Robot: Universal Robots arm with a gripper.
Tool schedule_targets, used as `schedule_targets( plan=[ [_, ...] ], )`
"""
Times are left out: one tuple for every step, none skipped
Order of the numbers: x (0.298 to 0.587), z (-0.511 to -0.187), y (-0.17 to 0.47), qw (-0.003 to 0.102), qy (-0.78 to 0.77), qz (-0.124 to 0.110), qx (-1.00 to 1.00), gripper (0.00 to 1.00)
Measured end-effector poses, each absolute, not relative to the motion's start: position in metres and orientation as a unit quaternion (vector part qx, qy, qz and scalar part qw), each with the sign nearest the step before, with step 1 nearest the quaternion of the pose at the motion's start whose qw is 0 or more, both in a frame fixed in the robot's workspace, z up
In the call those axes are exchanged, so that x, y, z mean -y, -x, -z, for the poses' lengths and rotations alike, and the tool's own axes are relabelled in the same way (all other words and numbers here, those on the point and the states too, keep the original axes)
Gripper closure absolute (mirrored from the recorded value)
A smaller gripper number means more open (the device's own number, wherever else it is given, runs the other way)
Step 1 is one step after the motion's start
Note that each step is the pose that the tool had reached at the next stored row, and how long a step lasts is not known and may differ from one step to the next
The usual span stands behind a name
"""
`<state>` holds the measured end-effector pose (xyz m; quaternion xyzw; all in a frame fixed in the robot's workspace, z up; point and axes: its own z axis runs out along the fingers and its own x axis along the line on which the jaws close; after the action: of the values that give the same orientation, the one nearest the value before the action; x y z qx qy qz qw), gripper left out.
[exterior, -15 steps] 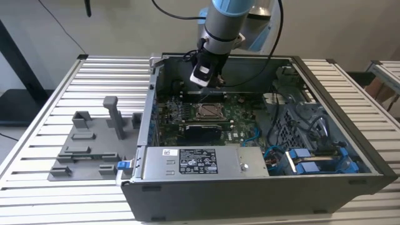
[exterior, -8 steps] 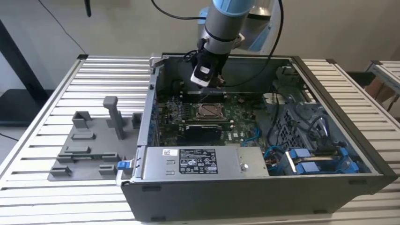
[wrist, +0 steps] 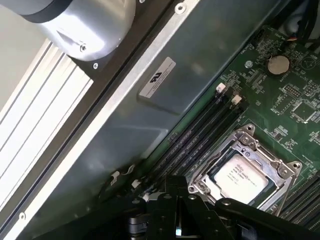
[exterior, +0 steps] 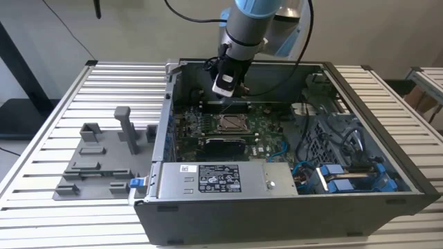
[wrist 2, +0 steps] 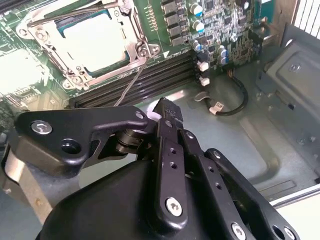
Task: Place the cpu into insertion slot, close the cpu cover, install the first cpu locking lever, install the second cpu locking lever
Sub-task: 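Install the first cpu locking lever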
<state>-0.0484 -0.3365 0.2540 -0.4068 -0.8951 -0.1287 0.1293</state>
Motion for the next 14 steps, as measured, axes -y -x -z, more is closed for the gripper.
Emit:
schedule_targets(
  plan=[
    [0.3365, -0.2538, 0.0484, 0.13, 0.399, 0.128, 0.899, 0.89],
    [0.3365, -0.2537, 0.0485, 0.13, 0.391, 0.127, 0.902, 0.89],
    [0.3365, -0.2534, 0.0485, 0.13, 0.383, 0.126, 0.906, 0.89],
    [0.3365, -0.253, 0.0485, 0.129, 0.375, 0.126, 0.909, 0.89],
    [0.3365, -0.2525, 0.0485, 0.127, 0.369, 0.126, 0.912, 0.89],
    [0.3365, -0.2523, 0.0484, 0.124, 0.364, 0.127, 0.914, 0.89],
    [0.3366, -0.2521, 0.0485, 0.12, 0.359, 0.128, 0.916, 0.89],
    [0.3365, -0.2518, 0.0485, 0.116, 0.356, 0.13, 0.918, 0.89],
    [0.3365, -0.2515, 0.0486, 0.112, 0.352, 0.131, 0.92, 0.89],
    [0.3365, -0.2511, 0.0488, 0.108, 0.349, 0.133, 0.921, 0.89],
    [0.3366, -0.2504, 0.049, 0.106, 0.345, 0.133, 0.923, 0.89],
    [0.3365, -0.2497, 0.0491, 0.105, 0.34, 0.134, 0.925, 0.89],
    [0.3365, -0.2489, 0.0492, 0.104, 0.336, 0.134, 0.927, 0.89],
    [0.3365, -0.2482, 0.0493, 0.103, 0.331, 0.134, 0.928, 0.89]
  ],
)
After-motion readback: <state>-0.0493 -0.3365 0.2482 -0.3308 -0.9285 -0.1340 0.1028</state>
